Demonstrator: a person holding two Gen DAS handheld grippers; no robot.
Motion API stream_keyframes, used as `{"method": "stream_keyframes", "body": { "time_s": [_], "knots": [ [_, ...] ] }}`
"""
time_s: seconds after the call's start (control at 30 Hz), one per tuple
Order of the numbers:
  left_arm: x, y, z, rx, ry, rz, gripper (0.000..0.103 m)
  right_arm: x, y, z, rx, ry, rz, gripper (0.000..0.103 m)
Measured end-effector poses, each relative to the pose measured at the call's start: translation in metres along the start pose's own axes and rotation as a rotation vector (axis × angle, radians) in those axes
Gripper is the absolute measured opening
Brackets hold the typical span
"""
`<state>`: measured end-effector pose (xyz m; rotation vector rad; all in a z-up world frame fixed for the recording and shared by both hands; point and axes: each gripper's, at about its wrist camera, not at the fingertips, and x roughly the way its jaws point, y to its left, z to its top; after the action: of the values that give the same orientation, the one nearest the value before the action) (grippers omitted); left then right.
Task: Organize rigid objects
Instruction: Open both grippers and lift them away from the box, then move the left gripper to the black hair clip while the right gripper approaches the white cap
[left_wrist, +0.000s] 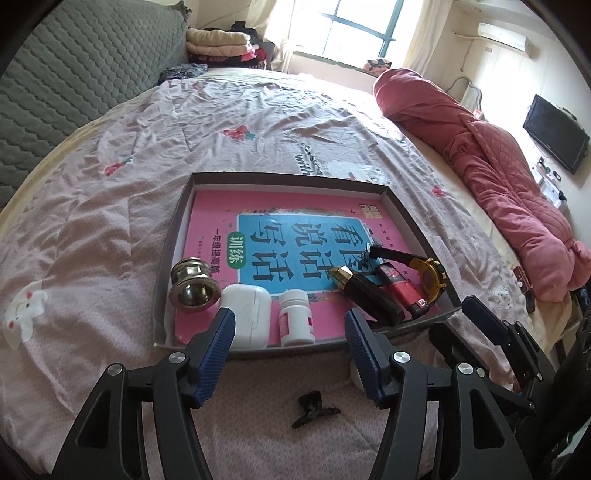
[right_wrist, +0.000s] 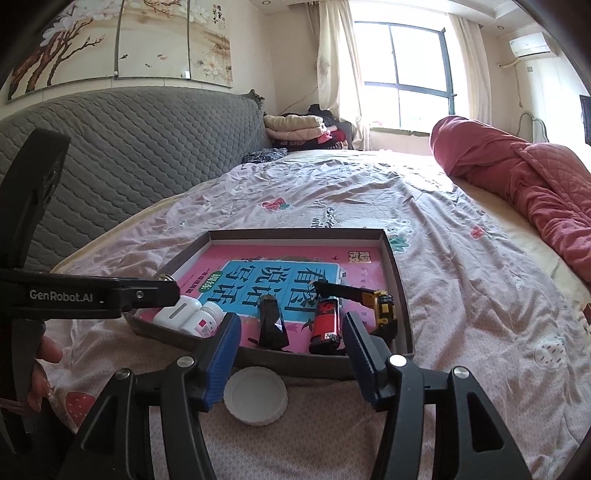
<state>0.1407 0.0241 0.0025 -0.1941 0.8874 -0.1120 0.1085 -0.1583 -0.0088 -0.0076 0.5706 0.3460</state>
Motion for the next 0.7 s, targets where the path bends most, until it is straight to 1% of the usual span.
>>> {"method": "stream_keyframes", "body": {
  "time_s": [0.3, 0.6, 0.7],
  "knots": [
    [-0.012, -0.002, -0.011, 0.01, 0.004, -0.004, 0.064, -0.01, 0.004, -0.003, 0.003, 0.004, -0.015, 0.056],
    [-0.025, -0.006, -0.02, 0.03, 0.002, -0.006, 0.064, -0.02, 0.013, -0.009, -0.029, 0.014, -0.033, 0.056],
    [-0.027, -0.009, -0.023, 0.042, 0.013, -0.008, 0.064, -0.023, 0.017, -0.011, -0.039, 0.018, -0.034, 0.056]
  ]
}}
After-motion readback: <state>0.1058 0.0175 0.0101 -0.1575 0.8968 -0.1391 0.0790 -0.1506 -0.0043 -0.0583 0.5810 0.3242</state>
